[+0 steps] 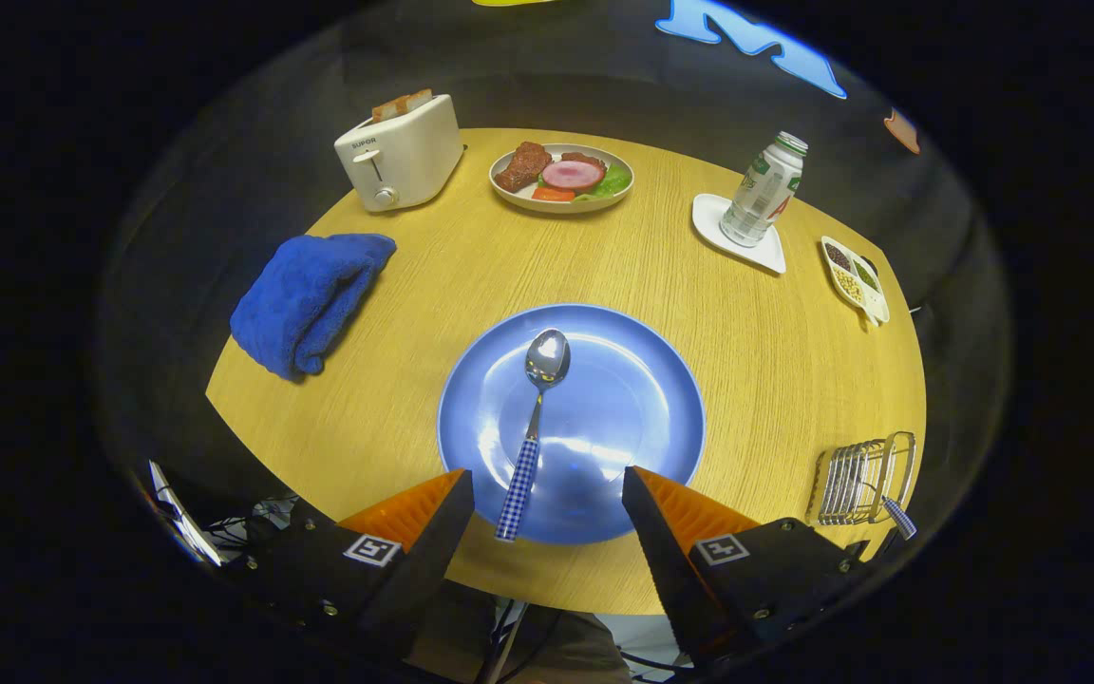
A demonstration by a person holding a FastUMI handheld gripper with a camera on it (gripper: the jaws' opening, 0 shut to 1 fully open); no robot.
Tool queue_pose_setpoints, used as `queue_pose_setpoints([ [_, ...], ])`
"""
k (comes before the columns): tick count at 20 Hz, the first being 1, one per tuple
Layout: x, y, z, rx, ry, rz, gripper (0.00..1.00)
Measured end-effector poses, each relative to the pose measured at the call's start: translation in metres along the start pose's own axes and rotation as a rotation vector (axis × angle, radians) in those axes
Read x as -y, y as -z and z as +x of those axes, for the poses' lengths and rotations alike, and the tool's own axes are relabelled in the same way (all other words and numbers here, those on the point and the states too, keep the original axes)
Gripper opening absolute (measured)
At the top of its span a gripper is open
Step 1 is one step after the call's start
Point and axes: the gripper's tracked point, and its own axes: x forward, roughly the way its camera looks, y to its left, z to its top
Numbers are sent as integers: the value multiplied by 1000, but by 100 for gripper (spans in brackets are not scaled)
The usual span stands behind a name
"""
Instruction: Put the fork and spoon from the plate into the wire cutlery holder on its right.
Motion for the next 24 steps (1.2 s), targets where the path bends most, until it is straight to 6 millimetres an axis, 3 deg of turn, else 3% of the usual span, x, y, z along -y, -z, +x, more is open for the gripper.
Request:
queue_pose_setpoints([
  [10, -1, 28, 45, -125, 1, 31, 97],
  [11, -3, 31, 51, -138, -15, 39, 79],
  [14, -6, 41, 57, -192, -15, 21, 60],
  [16, -9, 46, 64, -212, -40, 4, 60],
  [18, -7, 41, 64, -207, -33, 11, 7],
  [24, -6, 42, 58, -255, -111, -99, 8],
])
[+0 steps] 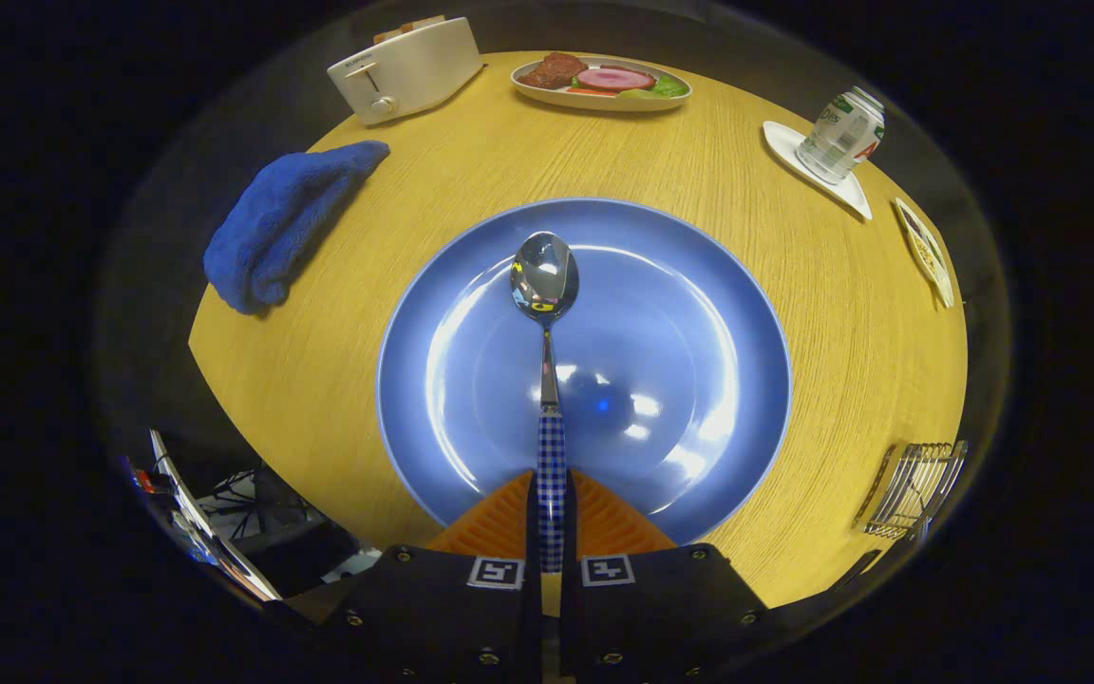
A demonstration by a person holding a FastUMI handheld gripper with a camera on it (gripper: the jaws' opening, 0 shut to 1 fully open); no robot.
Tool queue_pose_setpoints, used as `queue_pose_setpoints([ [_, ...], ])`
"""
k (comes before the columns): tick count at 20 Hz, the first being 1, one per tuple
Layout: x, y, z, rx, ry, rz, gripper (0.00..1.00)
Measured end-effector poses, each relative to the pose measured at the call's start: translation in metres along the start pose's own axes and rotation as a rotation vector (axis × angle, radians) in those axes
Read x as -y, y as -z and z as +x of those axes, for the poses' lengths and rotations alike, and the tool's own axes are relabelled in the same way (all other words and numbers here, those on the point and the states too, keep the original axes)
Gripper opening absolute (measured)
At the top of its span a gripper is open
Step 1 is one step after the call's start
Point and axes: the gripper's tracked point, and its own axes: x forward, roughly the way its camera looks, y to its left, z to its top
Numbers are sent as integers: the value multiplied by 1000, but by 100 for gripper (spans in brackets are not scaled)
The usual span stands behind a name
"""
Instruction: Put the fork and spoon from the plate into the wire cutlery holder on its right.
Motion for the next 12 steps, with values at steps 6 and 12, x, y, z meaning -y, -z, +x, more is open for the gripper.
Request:
queue_pose_setpoints([
  [6, 19, 2, -41, 12, 12, -34, 8],
  [12, 56, 31, -84, -51, 56, -43, 8],
])
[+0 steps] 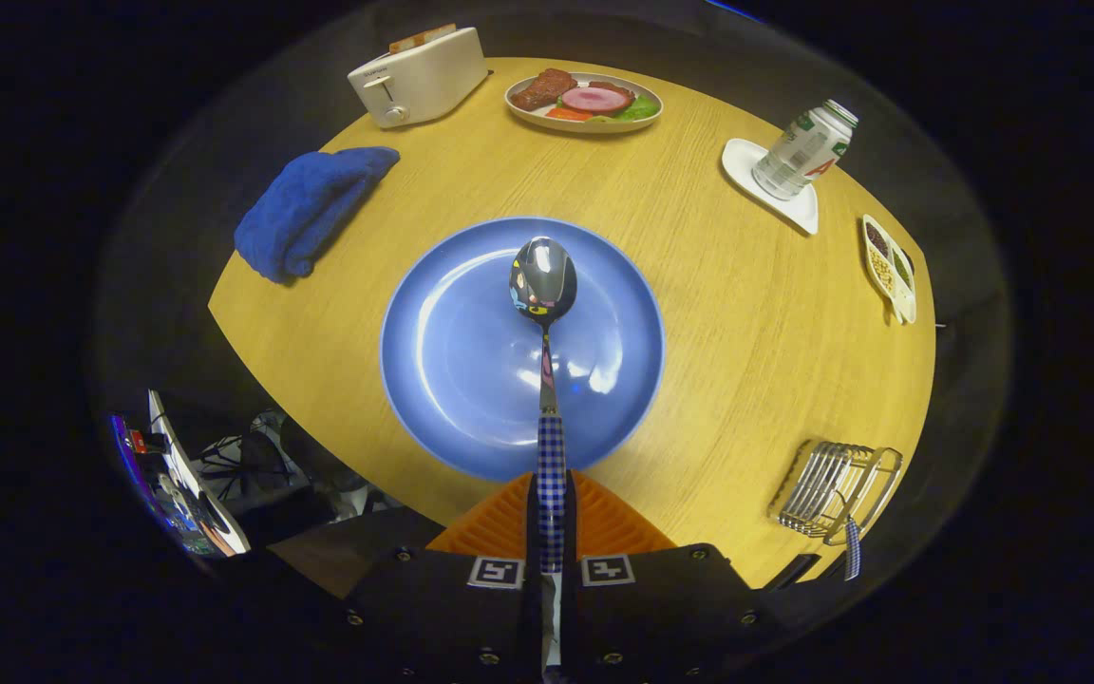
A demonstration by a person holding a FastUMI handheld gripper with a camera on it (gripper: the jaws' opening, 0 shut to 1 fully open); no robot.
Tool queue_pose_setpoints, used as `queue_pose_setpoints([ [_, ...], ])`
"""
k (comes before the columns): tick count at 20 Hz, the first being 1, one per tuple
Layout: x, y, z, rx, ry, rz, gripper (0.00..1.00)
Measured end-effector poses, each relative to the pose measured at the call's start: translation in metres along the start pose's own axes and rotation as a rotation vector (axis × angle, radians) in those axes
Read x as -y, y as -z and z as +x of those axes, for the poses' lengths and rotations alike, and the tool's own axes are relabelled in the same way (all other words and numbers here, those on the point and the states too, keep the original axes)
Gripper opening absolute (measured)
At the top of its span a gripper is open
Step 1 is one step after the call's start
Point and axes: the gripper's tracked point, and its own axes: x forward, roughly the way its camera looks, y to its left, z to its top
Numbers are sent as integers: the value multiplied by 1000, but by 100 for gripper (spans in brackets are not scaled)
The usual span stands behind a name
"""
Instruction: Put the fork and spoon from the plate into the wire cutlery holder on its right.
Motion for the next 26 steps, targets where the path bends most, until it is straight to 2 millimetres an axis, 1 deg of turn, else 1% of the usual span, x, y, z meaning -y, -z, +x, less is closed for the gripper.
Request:
queue_pose_setpoints([
  [2, 8, 10, -9, -22, -2, 12, 8],
  [6, 35, 26, -34, -7, 27, 68, 8],
  [11, 64, 50, -61, -24, 57, 128, 8],
  [12, 72, 56, -67, -32, 67, 139, 8],
  [13, 86, 61, -73, -37, 82, 149, 8],
  [16, 113, 82, -88, -72, 122, 170, 8],
  [24, 160, 130, -114, -176, 198, 267, 8],
  [26, 168, 137, -114, -208, 195, 279, 8],
])
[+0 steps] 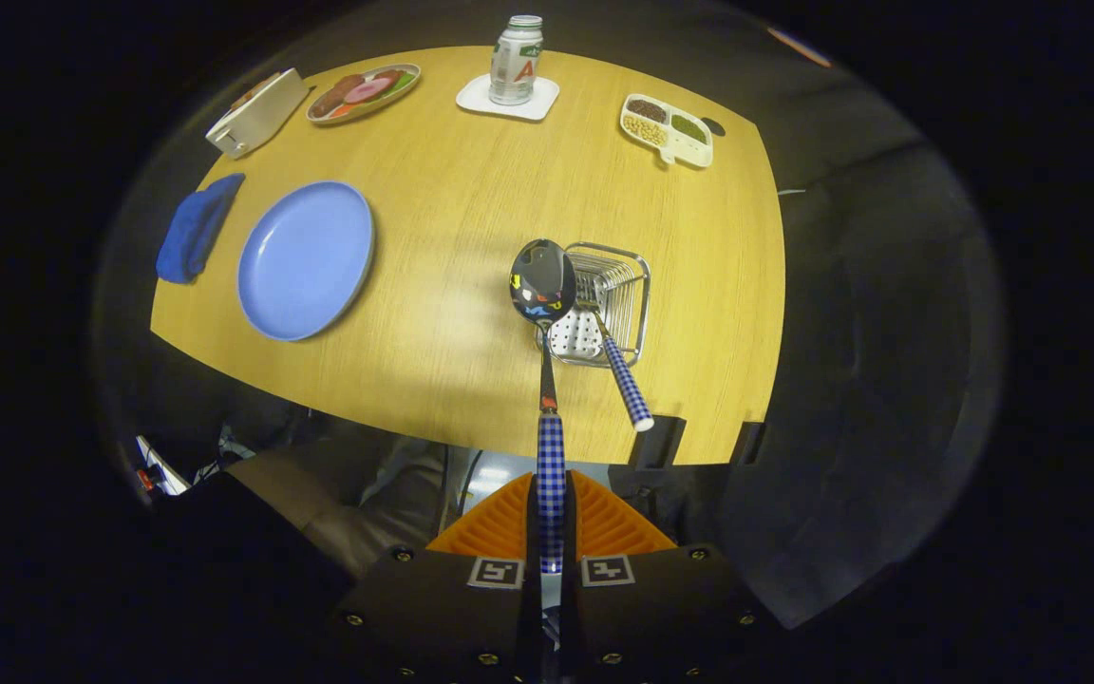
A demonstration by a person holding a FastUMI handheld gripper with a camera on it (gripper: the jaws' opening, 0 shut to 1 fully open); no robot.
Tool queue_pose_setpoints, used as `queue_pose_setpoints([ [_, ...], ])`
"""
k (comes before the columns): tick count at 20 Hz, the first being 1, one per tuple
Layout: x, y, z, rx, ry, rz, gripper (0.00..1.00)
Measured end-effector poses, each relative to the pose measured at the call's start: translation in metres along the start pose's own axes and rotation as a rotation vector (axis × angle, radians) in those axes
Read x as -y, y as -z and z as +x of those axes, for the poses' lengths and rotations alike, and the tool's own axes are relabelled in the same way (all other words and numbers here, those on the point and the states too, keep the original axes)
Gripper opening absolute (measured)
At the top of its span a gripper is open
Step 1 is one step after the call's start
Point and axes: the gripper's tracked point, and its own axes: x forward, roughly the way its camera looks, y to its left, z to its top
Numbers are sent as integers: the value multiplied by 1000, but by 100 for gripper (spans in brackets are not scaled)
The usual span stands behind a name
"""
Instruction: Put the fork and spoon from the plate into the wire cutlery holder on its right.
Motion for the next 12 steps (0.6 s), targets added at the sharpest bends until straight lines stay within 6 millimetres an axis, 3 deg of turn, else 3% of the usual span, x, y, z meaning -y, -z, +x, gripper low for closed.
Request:
queue_pose_setpoints([
  [8, 27, -7, 31, -110, 59, -19, 8],
  [12, 29, -12, 43, -162, 46, -40, 8],
])
